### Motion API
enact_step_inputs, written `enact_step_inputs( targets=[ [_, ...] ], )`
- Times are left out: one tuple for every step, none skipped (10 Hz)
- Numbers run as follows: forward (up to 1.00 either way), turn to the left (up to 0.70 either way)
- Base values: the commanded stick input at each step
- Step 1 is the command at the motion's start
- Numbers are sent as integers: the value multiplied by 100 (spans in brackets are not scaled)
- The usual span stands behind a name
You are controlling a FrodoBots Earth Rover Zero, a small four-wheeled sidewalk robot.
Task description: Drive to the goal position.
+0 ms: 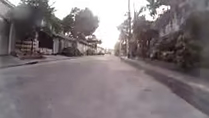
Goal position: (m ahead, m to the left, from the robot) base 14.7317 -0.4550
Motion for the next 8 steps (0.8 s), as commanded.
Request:
enact_step_inputs(
  targets=[
    [100, 0],
    [100, 0],
    [100, 0],
    [100, 0],
    [100, 0],
    [100, 0],
    [100, 0],
    [100, 0]
  ],
)
